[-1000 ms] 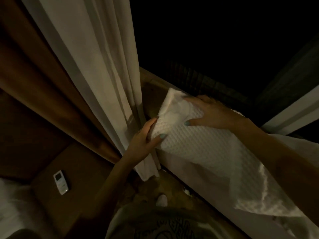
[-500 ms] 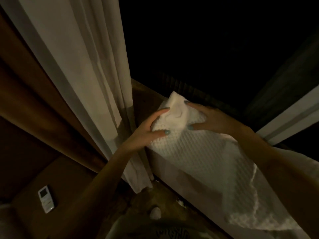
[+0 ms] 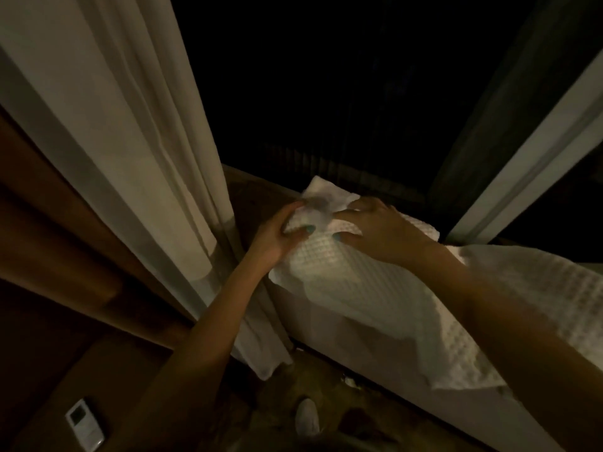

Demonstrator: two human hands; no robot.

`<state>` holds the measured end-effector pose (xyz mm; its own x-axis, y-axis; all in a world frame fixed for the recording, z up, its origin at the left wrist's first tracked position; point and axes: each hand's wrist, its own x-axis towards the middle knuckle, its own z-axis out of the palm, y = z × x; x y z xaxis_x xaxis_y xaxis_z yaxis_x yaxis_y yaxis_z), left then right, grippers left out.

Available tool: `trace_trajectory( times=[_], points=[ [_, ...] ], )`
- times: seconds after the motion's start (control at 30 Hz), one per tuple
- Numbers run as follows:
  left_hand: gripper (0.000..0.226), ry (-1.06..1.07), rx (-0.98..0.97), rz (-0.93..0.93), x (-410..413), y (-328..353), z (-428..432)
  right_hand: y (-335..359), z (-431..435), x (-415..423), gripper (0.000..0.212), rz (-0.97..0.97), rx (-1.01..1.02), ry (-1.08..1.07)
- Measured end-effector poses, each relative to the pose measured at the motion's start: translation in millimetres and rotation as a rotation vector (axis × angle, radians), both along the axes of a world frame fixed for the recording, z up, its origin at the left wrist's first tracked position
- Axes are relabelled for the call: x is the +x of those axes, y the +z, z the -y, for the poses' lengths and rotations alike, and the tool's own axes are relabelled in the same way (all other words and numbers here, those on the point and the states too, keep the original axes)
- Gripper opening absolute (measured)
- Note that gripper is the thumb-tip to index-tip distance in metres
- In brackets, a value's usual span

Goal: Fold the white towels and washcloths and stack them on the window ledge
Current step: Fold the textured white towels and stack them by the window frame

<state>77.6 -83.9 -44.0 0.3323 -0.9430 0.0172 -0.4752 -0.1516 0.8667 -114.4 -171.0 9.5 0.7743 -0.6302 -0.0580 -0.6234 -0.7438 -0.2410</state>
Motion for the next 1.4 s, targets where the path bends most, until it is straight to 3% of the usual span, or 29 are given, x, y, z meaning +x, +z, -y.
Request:
trace_trajectory(
  times=[0.13,0.27,0.47,0.6,0.73,1.0,1.2,1.4],
  points=[
    [0.041,0.0,-0.128,0.359,-7.7,7.5,-12.9,13.8,-9.0,-37.3,0.04,0.083,-0.062,-0.066],
    [0.034,-0.059,-0.203,0.449,-45.7,33.9,-12.4,29.8,-15.9,-91.7,0.035,0.175,-0.107,-0.162],
    [0.031,-0.172,-0.205,0.236,-123.3,41.6,-35.4,33.2,-44.9,-179.2,0.032,0.205,-0.158,-0.344],
    [0.034,-0.257,-0.113,0.113,-162.5,30.7,-52.7,30.7,-64.2,-232.0,0.045,0.152,-0.218,-0.581],
    [0.041,-0.278,-0.063,-0.002,-185.2,28.7,-59.5,24.1,-76.3,-265.7,0.049,0.26,-0.163,-0.727],
    [0.049,-0.17,-0.006,-0.055,-195.4,29.1,-51.5,15.2,-50.1,-269.5,0.053,0.443,0.172,-0.8],
    [0.05,-0.256,-0.012,0.1,-194.4,13.0,-47.4,9.3,-37.2,-271.7,0.05,0.501,0.198,-0.77],
    [0.062,-0.319,-0.009,-0.124,-198.4,-7.2,-52.0,3.8,-41.5,-275.0,0.069,0.639,0.245,-0.65]
  ],
)
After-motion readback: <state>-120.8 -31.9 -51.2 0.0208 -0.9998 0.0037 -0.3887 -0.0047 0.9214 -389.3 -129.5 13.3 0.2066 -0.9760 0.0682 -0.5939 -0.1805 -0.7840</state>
